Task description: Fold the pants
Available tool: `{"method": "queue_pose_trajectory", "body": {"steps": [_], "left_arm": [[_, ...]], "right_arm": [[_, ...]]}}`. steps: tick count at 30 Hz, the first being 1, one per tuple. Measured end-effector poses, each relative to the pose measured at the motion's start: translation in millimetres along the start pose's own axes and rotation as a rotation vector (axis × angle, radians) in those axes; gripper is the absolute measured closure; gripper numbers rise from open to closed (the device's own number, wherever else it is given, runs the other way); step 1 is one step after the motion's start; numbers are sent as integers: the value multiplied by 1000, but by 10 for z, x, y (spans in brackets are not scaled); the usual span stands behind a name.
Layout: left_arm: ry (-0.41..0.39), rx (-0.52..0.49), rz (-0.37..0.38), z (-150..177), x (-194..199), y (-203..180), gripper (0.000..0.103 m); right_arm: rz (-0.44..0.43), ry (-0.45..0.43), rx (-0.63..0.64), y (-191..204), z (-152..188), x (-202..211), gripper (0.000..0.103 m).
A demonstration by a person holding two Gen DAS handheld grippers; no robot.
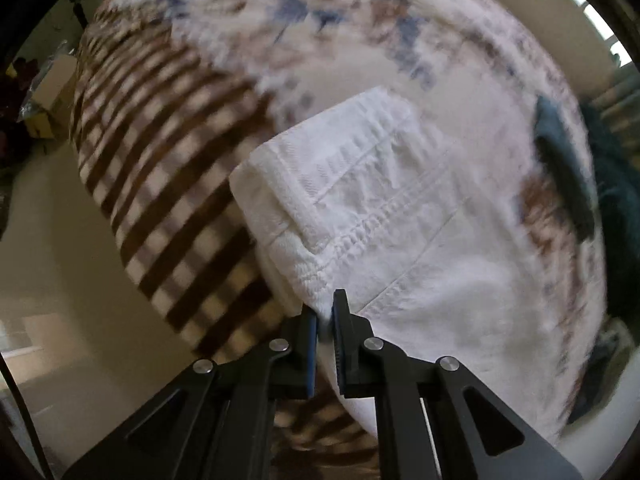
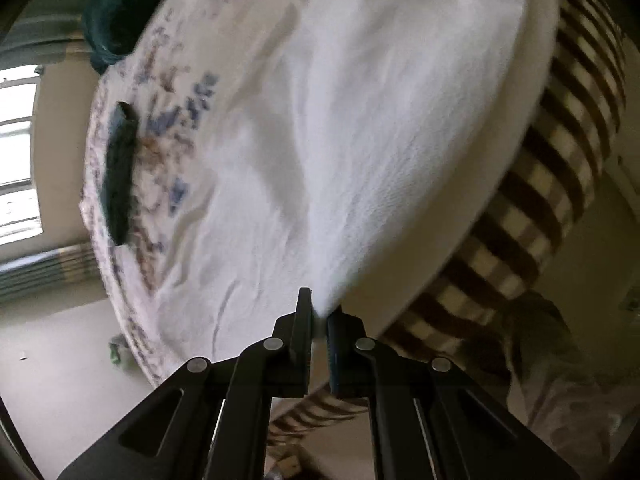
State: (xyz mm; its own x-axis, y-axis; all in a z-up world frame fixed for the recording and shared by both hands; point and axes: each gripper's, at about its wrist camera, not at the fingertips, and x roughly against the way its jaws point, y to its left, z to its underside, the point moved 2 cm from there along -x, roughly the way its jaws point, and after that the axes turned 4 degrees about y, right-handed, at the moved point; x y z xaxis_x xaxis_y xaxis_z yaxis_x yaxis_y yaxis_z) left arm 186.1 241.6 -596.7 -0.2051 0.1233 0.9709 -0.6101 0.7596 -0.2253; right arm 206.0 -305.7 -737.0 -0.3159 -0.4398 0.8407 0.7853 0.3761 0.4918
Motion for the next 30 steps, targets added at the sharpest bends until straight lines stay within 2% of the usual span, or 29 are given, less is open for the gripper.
{"method": "queue_pose_trajectory", "body": {"steps": [2, 4, 6, 7, 8, 9, 10, 11, 13, 14, 18, 22, 25, 27, 28, 29, 30], "left_arm": [[22, -4, -20, 19, -128, 57, 91], [31, -7, -44, 1, -117, 20, 88], [32, -34, -89, 5, -31, -82, 80], [13, -77, -131, 35, 61, -171, 70], [-1, -108, -140, 55, 111, -246, 51], [-28, -148, -157, 115, 206, -341, 40], [-58, -178, -177, 175, 285, -423, 23], [-89, -225, -191, 260, 370, -557, 18], [-120, -322, -214, 437, 474, -848, 16], [-117, -372, -230, 542, 476, -1027, 9], [-64, -518, -262, 969, 251, -1681, 7], [-12, -635, -235, 1414, -63, -2361, 7], [-1, -713, -217, 1728, -203, -2795, 7], [4, -756, -215, 1909, -274, -3033, 7], [9, -774, -212, 1998, -303, -3142, 7], [13, -792, -212, 2079, -326, -3241, 7], [14, -806, -214, 2137, -337, -3307, 7]], "right_arm": [[23, 37, 1, -64, -35, -119, 94], [58, 83, 9, -105, -88, -227, 82], [42, 123, 26, -111, -104, -241, 68], [29, 127, 41, -92, -101, -199, 52], [28, 120, 67, -80, -97, -115, 44], [38, 107, 82, -76, -102, -38, 39], [45, 83, 91, -102, -107, 81, 39], [46, 58, 81, -154, -131, 212, 39], [50, -16, 33, -280, -241, 499, 39], [51, -52, 11, -331, -310, 631, 39], [49, -221, -68, -645, -772, 1155, 39], [70, -334, -130, -928, -1327, 1450, 39], [72, -369, -175, -1154, -1785, 1531, 39], [87, -358, -215, -1296, -2023, 1480, 41], [60, -351, -239, -1392, -2141, 1448, 63], [52, -343, -244, -1400, -2205, 1387, 96], [56, -341, -237, -1433, -2240, 1403, 96]]}}
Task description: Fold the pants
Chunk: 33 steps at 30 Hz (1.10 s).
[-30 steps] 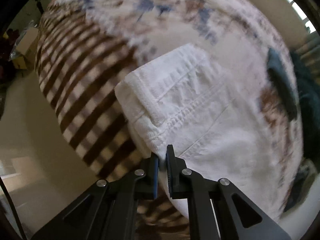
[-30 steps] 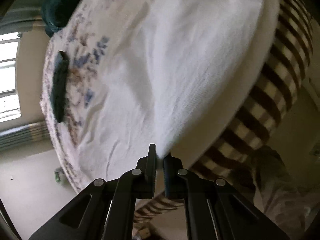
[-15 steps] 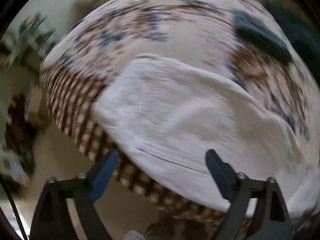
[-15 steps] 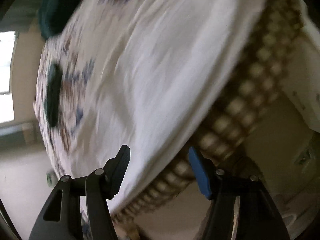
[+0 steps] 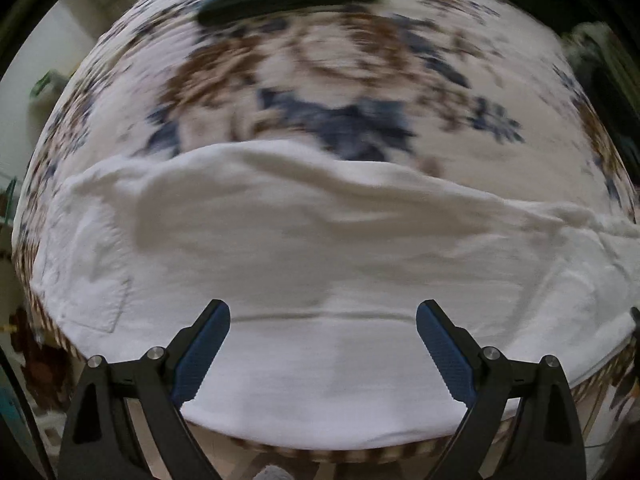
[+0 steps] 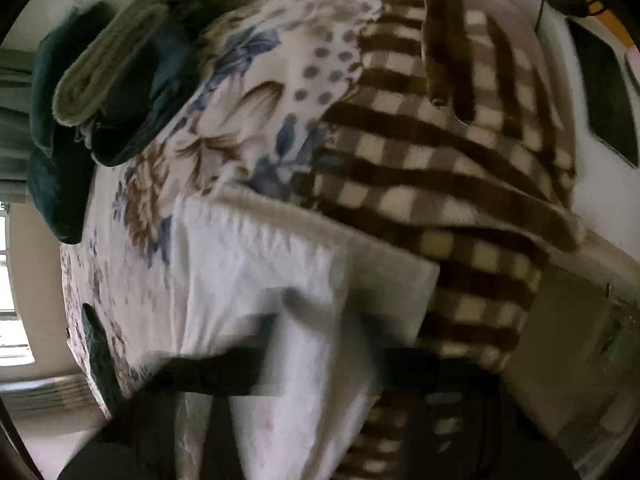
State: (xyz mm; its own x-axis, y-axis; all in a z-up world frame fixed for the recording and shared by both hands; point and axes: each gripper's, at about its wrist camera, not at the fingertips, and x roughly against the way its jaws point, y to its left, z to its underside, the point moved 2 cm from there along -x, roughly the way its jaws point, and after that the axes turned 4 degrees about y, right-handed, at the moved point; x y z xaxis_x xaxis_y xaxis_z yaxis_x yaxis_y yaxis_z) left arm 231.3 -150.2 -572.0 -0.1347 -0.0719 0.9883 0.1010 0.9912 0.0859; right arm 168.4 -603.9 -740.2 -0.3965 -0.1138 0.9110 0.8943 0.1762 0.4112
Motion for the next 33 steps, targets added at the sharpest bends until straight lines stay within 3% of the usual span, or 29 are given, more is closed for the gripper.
{"method": "queue_pose_trajectory", "body": {"steps": [7, 12, 16, 18, 19, 20, 23, 25, 27, 33], "left_arm": [[2, -86, -19, 53, 51, -420, 7], [33, -90, -28, 49, -52, -444, 7], [59, -79, -28, 52, -111, -390, 7], [58, -67, -28, 53, -66, -285, 7], [56, -57, -28, 60, -12, -192, 7], [55, -48, -26, 65, 25, -118, 7], [46, 5, -22, 69, 191, 242, 7], [37, 49, -23, 46, 285, 526, 7], [32, 100, -34, -5, 339, 873, 7], [51, 279, -85, -285, 194, 2025, 7]], "right_arm": [[-6, -48, 77, 103, 106, 449, 96], [48, 18, 60, -178, 107, 356, 96], [95, 136, 55, -303, 50, 71, 85], [108, 142, 68, -240, 69, 175, 83], [128, 146, 96, -174, 96, 228, 76], [149, 152, 152, -41, 164, 314, 71], [189, 159, 392, 502, 511, 451, 32], [177, 199, 585, 953, 869, 404, 28], [147, 301, 770, 1479, 1354, 226, 28], [2, 634, 1013, 2844, 2726, -565, 28]]}}
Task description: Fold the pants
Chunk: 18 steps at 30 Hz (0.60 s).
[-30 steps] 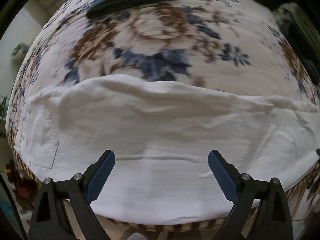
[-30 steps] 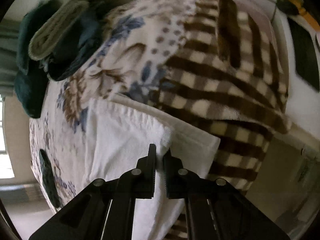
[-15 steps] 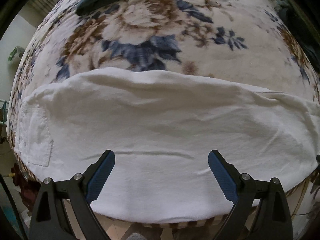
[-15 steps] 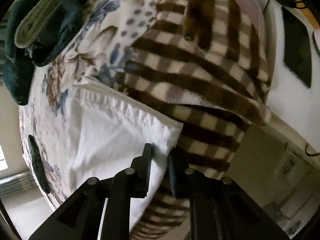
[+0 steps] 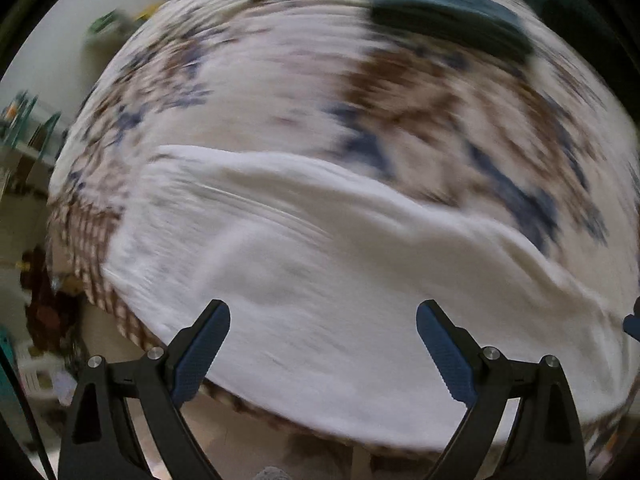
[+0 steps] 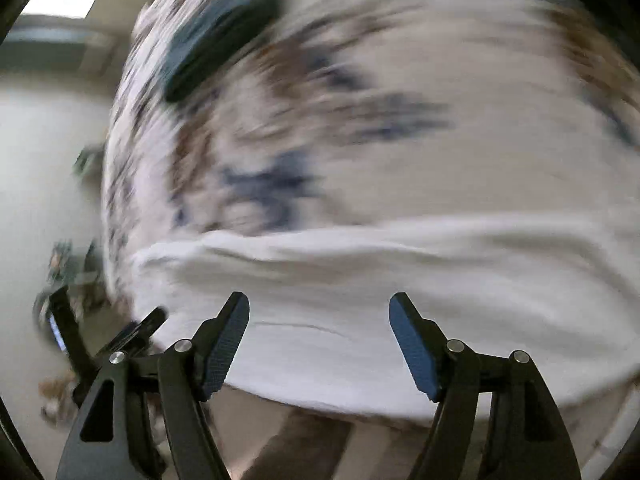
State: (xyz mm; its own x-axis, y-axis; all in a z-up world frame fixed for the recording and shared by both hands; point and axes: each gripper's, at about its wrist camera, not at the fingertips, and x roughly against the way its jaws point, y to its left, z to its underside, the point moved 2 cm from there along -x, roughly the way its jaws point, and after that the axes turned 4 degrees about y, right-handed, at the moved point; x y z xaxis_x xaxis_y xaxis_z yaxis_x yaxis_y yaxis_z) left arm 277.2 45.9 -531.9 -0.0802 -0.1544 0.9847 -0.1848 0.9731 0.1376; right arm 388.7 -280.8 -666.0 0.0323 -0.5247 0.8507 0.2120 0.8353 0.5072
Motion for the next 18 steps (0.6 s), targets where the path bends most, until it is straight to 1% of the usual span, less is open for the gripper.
{"method": "queue_pose_trajectory", "body": {"steps": [2, 4, 5, 6, 9, 10, 11, 13, 16, 18], "left_arm": [[14, 57, -4, -234, -133, 306, 7], [44, 94, 10, -434, -276, 534, 8], [62, 108, 39, -531, -352, 621, 8], [77, 114, 70, -595, -404, 671, 8], [113, 111, 143, -761, -497, 661, 8], [121, 95, 157, -802, -509, 610, 8], [129, 79, 170, -834, -513, 545, 8], [142, 57, 211, -878, -514, 397, 8], [160, 22, 240, -909, -553, 189, 7], [159, -10, 226, -917, -611, 90, 8]], "right_arm": [[-16, 67, 57, 393, -287, -317, 28], [-31, 129, 76, 637, -518, -602, 28], [-40, 162, 66, 710, -640, -749, 28], [-40, 178, 44, 750, -743, -841, 28], [-80, 254, -38, 790, -938, -1157, 28], [-85, 275, -52, 785, -963, -1242, 28], [-92, 315, -66, 785, -955, -1329, 28], [-99, 363, -85, 786, -885, -1459, 30], [-106, 418, -43, 859, -691, -1547, 32], [-118, 450, -3, 904, -533, -1556, 32]]}}
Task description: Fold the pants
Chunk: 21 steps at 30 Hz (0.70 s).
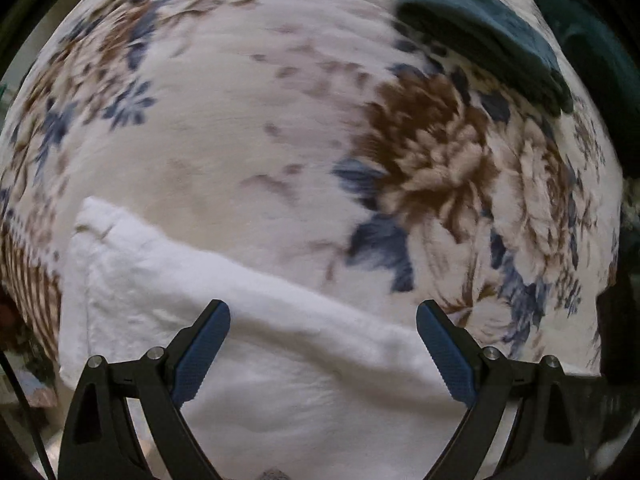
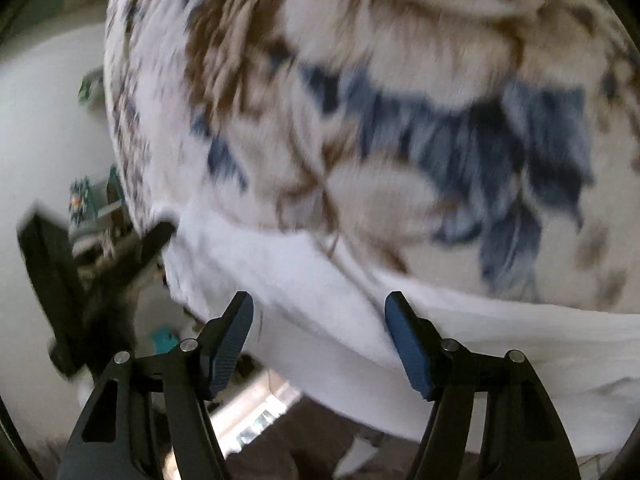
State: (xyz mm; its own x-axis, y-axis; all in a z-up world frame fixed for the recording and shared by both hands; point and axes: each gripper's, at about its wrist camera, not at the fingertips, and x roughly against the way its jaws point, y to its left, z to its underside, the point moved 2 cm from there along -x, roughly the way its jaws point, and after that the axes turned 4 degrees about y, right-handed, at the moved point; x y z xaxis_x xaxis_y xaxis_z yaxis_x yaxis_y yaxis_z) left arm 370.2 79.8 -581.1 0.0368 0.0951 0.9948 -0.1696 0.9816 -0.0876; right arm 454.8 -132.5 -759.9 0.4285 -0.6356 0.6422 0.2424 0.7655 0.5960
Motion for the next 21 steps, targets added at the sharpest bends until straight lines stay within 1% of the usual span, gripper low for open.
{"method": "queue_pose_trajectory", "body": {"steps": [3, 7, 8, 9, 10, 11, 13, 14, 16, 17, 19, 20, 21], "left_arm": [[3, -63, -66, 33, -159, -80, 8], [2, -131, -149, 172, -305, -68, 8], [11, -139, -165, 220, -351, -42, 8], [22, -138, -170, 253, -387, -11, 7], [35, -129, -171, 287, -428, 39, 7], [41, -118, -163, 321, -459, 92, 7], [40, -110, -156, 376, -478, 155, 7], [38, -109, -151, 397, -482, 165, 7], [37, -113, -150, 412, -493, 223, 7], [37, -112, -150, 412, -489, 243, 7], [38, -110, -144, 438, -492, 263, 7], [41, -101, -136, 408, -431, 302, 7], [37, -84, -120, 387, -366, 328, 7]], "right_arm": [[29, 69, 84, 85, 191, -165, 32], [64, 237, 217, 261, 382, -482, 32], [83, 263, 244, 298, 400, -549, 32], [92, 268, 251, 313, 391, -587, 32], [79, 257, 236, 314, 360, -598, 32], [36, 232, 202, 295, 311, -578, 32], [-72, 162, 118, 198, 216, -495, 32], [-134, 124, 56, 120, 165, -471, 32], [-241, 77, -55, -32, 80, -499, 32], [-269, 62, -105, -110, 37, -566, 32], [-269, 66, -135, -146, 7, -708, 33], [-266, 71, -150, -142, 5, -777, 48], [-249, 66, -160, -137, -6, -787, 66]]}}
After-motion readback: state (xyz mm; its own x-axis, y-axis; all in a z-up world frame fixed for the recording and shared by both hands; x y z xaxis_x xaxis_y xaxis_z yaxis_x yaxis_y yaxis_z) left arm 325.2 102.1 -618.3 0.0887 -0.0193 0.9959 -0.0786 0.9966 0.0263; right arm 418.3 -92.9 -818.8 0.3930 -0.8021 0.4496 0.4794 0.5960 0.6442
